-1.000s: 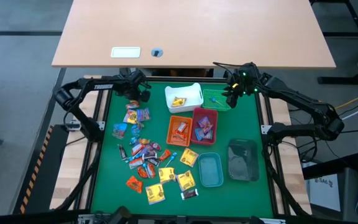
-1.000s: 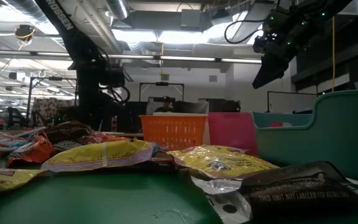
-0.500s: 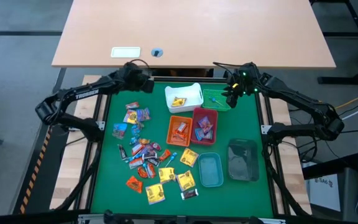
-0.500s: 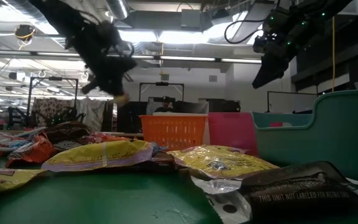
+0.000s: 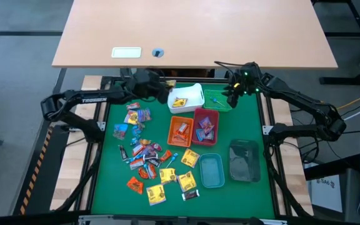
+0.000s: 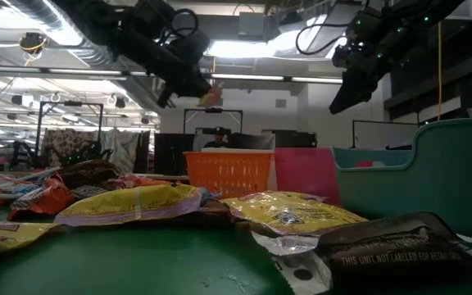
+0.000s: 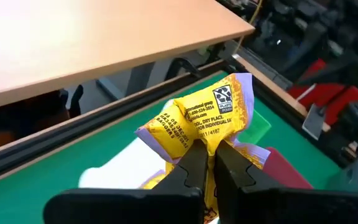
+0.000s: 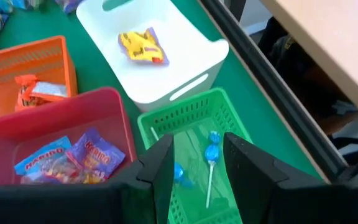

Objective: Sort candy
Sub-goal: Put the yellow bag of candy into the white bin

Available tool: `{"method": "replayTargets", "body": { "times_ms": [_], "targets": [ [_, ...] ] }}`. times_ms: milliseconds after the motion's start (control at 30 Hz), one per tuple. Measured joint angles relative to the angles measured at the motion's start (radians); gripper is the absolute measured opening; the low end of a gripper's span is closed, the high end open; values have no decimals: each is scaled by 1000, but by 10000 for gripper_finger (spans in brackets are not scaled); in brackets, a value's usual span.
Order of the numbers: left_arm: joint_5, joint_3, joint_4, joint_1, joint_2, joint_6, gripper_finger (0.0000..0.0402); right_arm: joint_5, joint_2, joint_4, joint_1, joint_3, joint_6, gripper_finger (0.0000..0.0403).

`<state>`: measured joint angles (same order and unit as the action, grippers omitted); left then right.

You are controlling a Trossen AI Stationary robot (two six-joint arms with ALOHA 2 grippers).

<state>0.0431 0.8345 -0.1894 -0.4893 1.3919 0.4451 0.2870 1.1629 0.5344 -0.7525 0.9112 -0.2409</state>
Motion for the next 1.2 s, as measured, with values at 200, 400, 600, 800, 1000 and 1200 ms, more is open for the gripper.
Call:
{"method": "replayTargets", "body": {
  "times_ms": [200, 400, 600, 800, 1000, 1200],
  "targets": [
    [74, 0, -56, 66, 87, -11, 0, 21, 0, -51, 0, 0, 0, 138],
    [109, 0, -121, 87, 181, -13, 2, 39, 0, -71, 0, 0, 0, 138],
    [111, 0, -157, 86, 216, -101, 50, 39, 0, -70, 0, 0, 0, 138],
    [111, 0, -166, 86, 218, -144, 112, 40, 0, -70, 0, 0, 0, 138],
    [110, 0, -168, 86, 218, -169, 138, 40, 0, -70, 0, 0, 0, 138],
    [80, 0, -174, 83, 214, -194, 139, 40, 0, -69, 0, 0, 0, 138]
  ]
}}
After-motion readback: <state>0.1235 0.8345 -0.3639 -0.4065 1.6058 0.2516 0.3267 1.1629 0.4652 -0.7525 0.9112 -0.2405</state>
